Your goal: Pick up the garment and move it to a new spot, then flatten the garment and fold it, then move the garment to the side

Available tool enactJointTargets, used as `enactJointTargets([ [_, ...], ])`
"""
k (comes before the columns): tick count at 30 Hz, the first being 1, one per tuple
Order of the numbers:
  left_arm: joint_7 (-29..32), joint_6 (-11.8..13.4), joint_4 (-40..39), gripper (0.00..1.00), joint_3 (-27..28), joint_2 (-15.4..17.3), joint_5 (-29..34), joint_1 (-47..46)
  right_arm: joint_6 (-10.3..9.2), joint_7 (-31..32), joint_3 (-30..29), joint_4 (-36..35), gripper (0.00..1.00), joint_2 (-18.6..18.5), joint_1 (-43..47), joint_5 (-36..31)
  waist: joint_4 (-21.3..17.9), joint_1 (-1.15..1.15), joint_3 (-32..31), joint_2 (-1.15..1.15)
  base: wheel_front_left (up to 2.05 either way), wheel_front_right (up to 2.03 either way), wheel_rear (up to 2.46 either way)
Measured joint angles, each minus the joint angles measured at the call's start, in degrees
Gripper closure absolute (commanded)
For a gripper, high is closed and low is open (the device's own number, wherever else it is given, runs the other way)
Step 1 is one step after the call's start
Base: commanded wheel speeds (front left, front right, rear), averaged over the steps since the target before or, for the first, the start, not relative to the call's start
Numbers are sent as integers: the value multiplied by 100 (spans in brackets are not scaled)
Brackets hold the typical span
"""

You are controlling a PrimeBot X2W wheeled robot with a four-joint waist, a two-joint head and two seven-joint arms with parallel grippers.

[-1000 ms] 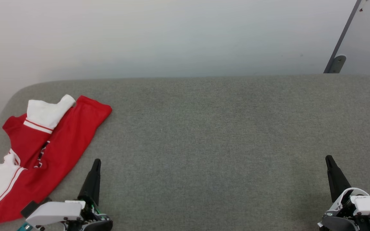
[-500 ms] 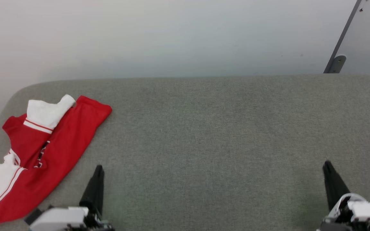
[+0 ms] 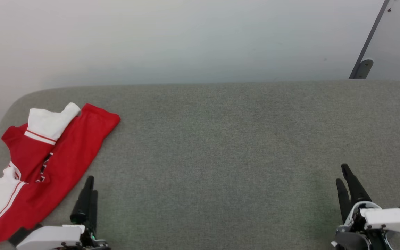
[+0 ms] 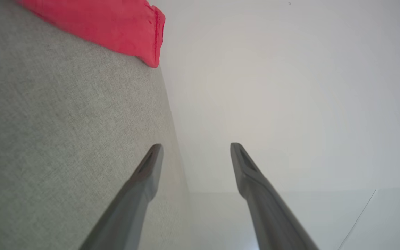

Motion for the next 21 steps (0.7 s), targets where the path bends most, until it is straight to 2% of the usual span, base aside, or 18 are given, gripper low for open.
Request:
enactJointTargets([
  [5, -165, 0, 22, 0, -94, 216, 356, -30, 0, -131, 67, 96, 0, -9, -207, -558, -8, 0, 11, 0, 0, 0, 0],
  [9, -269, 0, 22, 0, -86, 365, 902, -124, 0, -223, 74, 115, 0, -7, -341, -1105, -11, 0, 26, 0, 0, 0, 0],
  [14, -387, 0, 1, 0, -71, 402, 1510, -141, 0, -345, 26, 104, 0, -2, -427, -2059, -17, 0, 35, 0, 0, 0, 0],
  [18, -450, 0, -7, 0, -74, 460, 1892, -163, 0, -405, 5, 97, 0, 3, -458, -2513, -21, 0, 39, 0, 0, 0, 0],
  [21, -536, -1, -14, 0, -88, 545, 2434, -209, 1, -495, 24, 99, 0, 8, -509, -3044, -29, 0, 48, 0, 0, 0, 0],
])
